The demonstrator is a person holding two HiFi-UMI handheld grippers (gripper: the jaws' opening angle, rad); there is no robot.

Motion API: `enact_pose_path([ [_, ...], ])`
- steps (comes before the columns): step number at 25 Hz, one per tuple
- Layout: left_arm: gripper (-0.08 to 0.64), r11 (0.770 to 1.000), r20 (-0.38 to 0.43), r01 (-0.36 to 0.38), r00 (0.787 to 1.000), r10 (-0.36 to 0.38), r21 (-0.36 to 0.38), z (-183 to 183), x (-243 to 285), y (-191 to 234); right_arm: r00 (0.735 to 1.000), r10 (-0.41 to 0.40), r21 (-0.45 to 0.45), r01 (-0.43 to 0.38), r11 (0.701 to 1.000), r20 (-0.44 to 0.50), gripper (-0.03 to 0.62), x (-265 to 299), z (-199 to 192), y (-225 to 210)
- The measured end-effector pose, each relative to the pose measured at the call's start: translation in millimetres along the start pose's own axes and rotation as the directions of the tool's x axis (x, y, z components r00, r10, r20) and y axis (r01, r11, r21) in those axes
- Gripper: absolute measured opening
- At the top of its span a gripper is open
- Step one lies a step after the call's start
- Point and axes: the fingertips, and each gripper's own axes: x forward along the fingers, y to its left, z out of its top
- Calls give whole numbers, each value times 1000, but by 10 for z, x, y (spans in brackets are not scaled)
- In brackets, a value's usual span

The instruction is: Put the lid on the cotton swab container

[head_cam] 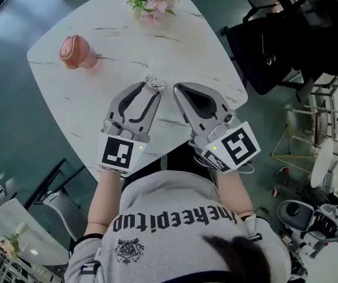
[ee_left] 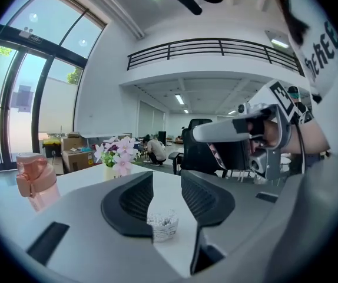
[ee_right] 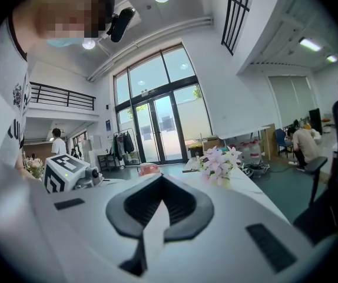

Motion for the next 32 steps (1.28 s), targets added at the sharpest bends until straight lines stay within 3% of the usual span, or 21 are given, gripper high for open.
enact_pose_path([
  [12,302,997,-98,-58,994,53,-47,-501,346,89,999,13,17,-12,1000,-45,11,16,-141,-243],
  [32,342,994,-245,-110,964,101,-24,-1132,640,146,995,19,32,-16,999,-95,11,-3,-321,-433],
])
